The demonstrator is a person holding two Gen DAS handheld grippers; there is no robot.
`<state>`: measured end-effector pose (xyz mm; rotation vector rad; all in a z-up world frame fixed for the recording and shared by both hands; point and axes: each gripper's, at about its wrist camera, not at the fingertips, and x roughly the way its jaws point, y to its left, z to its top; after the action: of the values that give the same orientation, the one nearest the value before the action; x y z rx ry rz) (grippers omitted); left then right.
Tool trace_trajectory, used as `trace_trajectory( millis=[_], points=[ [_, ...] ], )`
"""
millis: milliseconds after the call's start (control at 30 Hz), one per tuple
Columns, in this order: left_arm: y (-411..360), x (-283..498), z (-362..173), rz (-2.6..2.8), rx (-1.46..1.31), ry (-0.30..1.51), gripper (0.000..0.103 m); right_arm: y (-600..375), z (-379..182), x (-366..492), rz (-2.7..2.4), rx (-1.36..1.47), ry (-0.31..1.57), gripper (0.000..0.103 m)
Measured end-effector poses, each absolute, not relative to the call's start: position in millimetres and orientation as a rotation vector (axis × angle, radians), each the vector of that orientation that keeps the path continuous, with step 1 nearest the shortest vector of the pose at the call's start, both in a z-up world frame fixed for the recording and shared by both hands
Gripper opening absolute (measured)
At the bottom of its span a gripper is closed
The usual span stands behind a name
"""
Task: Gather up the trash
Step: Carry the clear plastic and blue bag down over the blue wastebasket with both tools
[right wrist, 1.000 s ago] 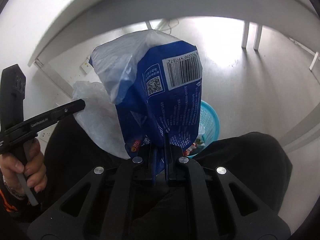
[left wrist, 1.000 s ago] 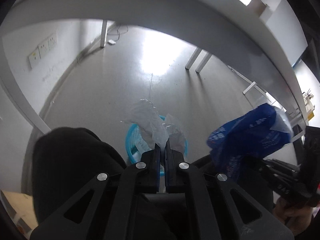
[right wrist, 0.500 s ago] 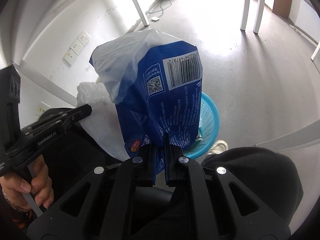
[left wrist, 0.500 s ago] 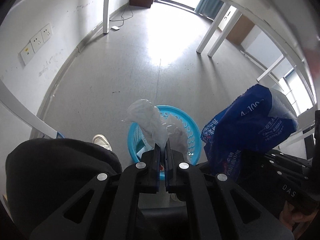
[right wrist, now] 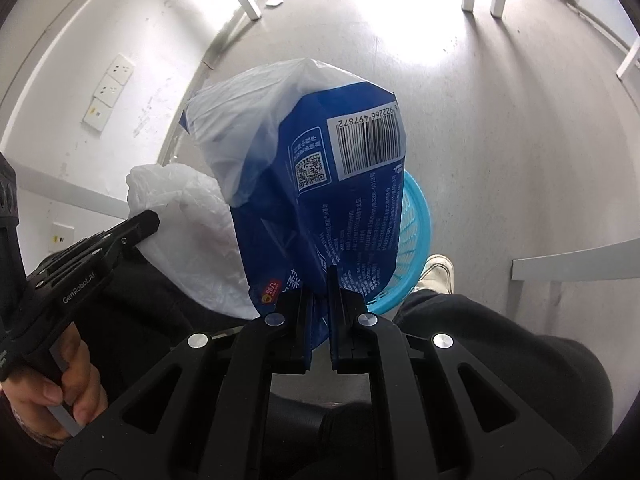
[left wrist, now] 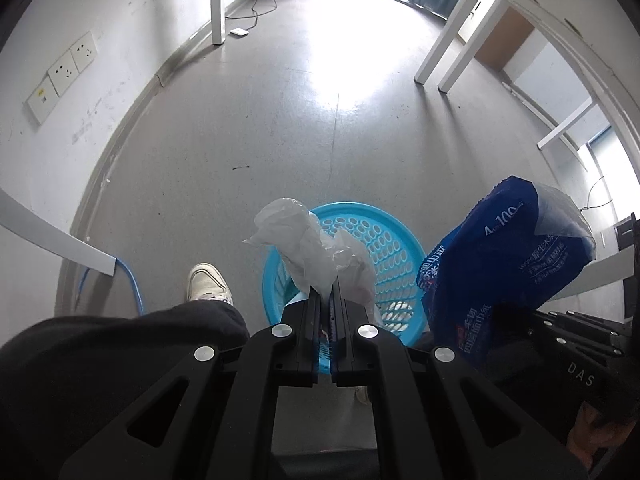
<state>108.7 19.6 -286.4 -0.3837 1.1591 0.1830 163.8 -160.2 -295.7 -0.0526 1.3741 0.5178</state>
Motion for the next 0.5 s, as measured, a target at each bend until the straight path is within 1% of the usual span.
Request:
trace_trajectory(
  millis=[500],
  points=[
    [29.0, 155.6, -336.1, 0.216, -0.399, 1.298, 0.002, -140.3, -351.6, 210.1, 0.458, -0.045, 1.477, 0.006]
  ],
)
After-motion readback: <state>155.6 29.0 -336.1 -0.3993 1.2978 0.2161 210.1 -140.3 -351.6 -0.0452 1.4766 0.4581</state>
